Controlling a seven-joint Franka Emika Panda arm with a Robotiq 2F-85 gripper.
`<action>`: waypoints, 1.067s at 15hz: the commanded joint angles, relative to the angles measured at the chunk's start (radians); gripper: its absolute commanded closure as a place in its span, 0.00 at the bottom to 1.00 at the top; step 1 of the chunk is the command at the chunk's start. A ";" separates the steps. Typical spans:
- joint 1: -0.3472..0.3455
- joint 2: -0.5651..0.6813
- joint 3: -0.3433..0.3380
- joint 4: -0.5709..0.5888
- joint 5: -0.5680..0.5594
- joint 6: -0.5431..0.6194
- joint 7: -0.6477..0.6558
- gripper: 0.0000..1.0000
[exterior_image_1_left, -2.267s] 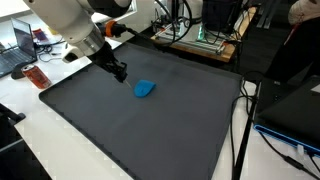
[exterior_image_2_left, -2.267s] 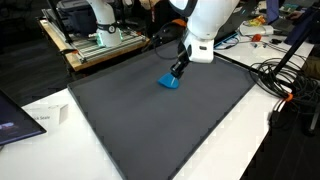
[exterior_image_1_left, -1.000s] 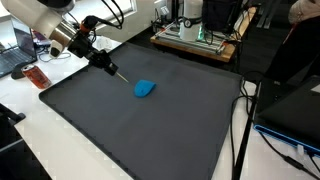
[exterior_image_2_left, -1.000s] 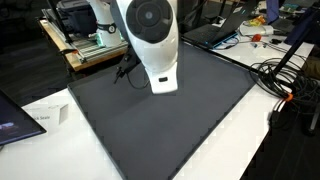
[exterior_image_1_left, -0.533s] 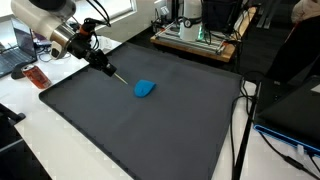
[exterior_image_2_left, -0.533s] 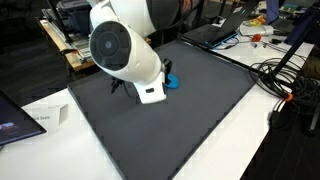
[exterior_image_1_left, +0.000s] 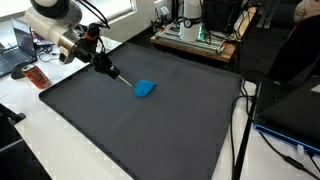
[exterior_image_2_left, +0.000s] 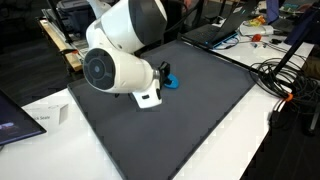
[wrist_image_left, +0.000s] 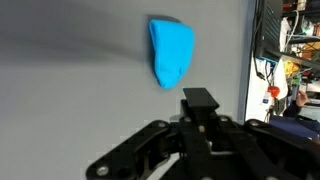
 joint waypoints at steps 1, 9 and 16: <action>-0.041 -0.042 0.017 -0.105 0.088 0.024 -0.087 0.97; -0.046 -0.100 -0.036 -0.296 0.290 0.093 -0.217 0.97; -0.015 -0.084 -0.069 -0.288 0.294 0.113 -0.222 0.88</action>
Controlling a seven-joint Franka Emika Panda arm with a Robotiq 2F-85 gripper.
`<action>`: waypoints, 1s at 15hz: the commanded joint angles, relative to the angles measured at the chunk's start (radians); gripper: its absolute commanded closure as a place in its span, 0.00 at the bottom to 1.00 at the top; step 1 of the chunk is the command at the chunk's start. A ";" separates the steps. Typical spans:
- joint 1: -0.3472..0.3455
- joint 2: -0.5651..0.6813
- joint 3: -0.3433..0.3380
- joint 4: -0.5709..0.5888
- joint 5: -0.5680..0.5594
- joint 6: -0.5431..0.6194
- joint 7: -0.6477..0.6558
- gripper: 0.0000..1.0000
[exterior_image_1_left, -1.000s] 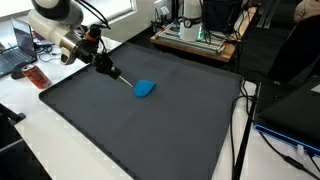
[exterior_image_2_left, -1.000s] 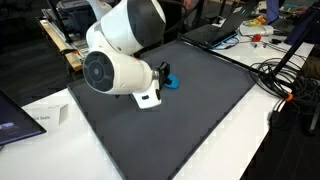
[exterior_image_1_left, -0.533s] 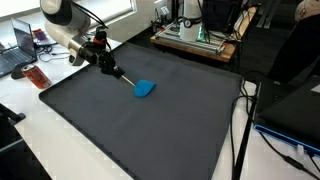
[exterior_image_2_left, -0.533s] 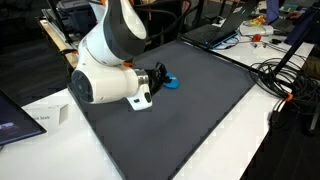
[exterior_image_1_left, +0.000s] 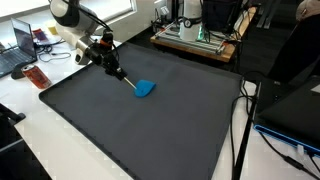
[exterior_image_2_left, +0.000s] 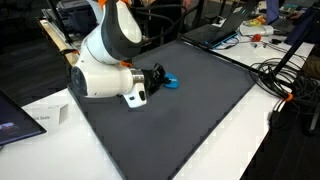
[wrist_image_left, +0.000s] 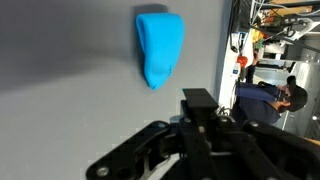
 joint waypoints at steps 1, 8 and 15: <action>0.027 -0.001 -0.037 0.004 0.022 -0.016 -0.009 0.88; 0.043 -0.022 -0.039 -0.057 0.051 0.010 -0.044 0.97; 0.061 -0.051 -0.057 -0.138 0.128 0.044 -0.099 0.97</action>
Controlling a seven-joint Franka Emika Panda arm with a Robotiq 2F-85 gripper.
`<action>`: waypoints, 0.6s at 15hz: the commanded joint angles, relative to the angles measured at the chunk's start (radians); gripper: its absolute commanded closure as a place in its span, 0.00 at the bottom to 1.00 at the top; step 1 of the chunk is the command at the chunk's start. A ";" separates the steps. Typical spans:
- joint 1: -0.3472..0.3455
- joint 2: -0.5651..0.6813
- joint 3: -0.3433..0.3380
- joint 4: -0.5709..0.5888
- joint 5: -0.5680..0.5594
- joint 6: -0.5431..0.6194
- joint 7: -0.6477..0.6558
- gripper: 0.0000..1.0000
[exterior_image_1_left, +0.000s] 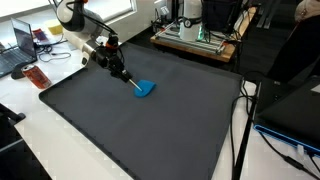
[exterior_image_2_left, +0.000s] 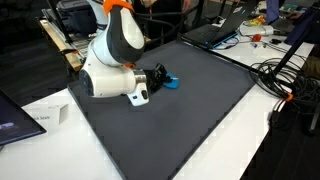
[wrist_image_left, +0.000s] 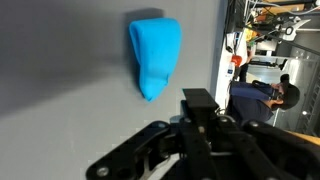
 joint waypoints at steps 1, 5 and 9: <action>0.028 -0.055 -0.028 -0.096 0.062 0.052 -0.057 0.97; 0.064 -0.128 -0.042 -0.204 0.109 0.166 -0.119 0.97; 0.114 -0.225 -0.052 -0.327 0.170 0.301 -0.163 0.97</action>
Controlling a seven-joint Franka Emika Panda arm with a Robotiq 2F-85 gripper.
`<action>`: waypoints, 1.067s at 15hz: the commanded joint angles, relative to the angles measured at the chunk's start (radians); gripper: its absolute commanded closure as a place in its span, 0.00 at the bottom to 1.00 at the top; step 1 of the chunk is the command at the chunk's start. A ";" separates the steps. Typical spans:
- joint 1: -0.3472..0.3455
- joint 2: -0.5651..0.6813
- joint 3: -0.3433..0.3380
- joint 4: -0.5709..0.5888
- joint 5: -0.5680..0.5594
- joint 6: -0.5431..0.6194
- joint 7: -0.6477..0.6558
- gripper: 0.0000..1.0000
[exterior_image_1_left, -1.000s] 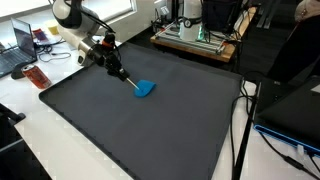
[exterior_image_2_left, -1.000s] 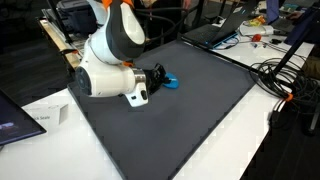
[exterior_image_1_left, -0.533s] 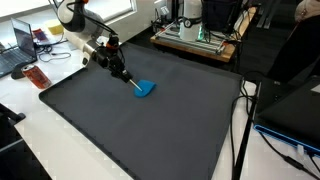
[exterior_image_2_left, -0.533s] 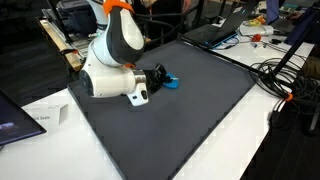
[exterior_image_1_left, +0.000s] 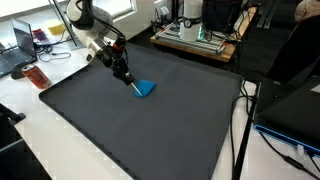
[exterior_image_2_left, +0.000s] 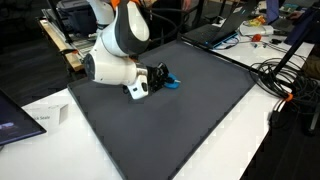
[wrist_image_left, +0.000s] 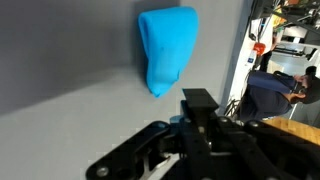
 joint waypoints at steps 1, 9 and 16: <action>0.064 -0.138 -0.027 -0.167 0.074 0.134 -0.055 0.97; 0.203 -0.327 -0.016 -0.378 0.128 0.456 -0.041 0.97; 0.318 -0.416 0.021 -0.485 0.160 0.721 0.001 0.97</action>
